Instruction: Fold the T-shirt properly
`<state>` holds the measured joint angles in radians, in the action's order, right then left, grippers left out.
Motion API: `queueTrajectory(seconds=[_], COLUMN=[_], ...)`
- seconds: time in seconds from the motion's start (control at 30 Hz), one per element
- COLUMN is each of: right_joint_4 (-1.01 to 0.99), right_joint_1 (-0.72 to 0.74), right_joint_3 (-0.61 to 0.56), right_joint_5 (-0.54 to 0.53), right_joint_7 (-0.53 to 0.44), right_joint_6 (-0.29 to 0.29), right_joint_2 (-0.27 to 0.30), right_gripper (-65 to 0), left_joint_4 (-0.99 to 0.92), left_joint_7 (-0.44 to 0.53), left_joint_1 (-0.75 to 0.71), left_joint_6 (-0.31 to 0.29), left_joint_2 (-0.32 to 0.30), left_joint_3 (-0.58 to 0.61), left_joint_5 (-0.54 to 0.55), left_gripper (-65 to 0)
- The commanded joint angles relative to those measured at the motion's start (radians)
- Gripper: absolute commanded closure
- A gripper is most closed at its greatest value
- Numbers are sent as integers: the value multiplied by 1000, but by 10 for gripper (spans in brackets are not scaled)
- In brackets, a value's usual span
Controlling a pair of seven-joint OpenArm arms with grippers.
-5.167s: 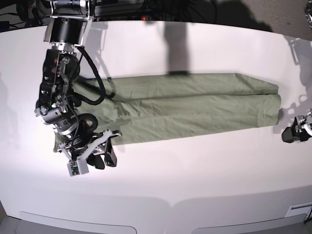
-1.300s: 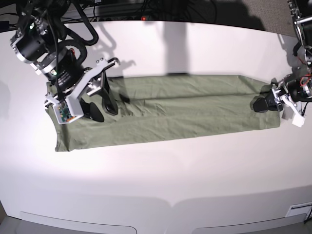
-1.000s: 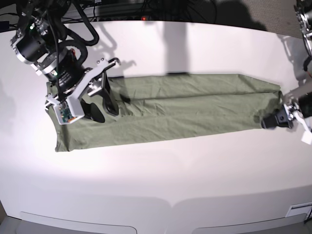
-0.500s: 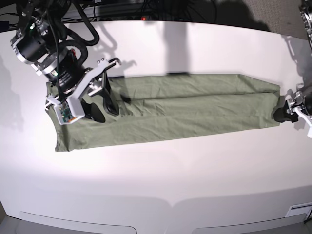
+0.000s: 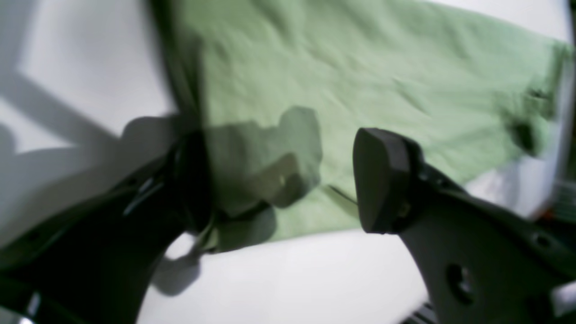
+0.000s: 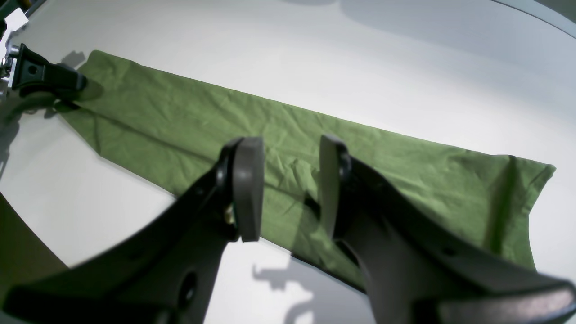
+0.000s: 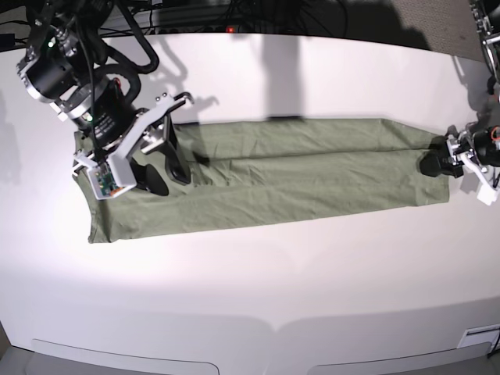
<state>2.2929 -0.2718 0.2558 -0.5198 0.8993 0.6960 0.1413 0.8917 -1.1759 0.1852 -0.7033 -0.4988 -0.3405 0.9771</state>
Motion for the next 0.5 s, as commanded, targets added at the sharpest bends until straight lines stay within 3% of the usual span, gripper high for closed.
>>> queueTrajectory(seconds=[0.0,0.13,0.37,0.43,0.47], right_joint_4=[20,20,20,20,20], right_joint_1=[6,6,6,6,6], right_joint_3=[2,2,2,2,2], right_joint_5=[-16,-16,-16,-16,-16], right_joint_7=[-24,-23,-23,-23,-23], right_joint_6=[2,2,2,2,2], right_joint_2=[3,3,3,3,3], right_gripper=[-199,-199,-199,-199,-199], left_joint_4=[6,6,6,6,6], left_joint_7=[-37,-43,0,2,3], left_joint_1=[7,10,9,10,12], left_joint_6=[5,5,5,5,5], left_joint_2=[-15,-14,-14,-14,-14], left_joint_3=[1,1,1,1,1], left_joint_5=[27,126,130,130,126], left_gripper=[-452,-452,-448,-392,-313])
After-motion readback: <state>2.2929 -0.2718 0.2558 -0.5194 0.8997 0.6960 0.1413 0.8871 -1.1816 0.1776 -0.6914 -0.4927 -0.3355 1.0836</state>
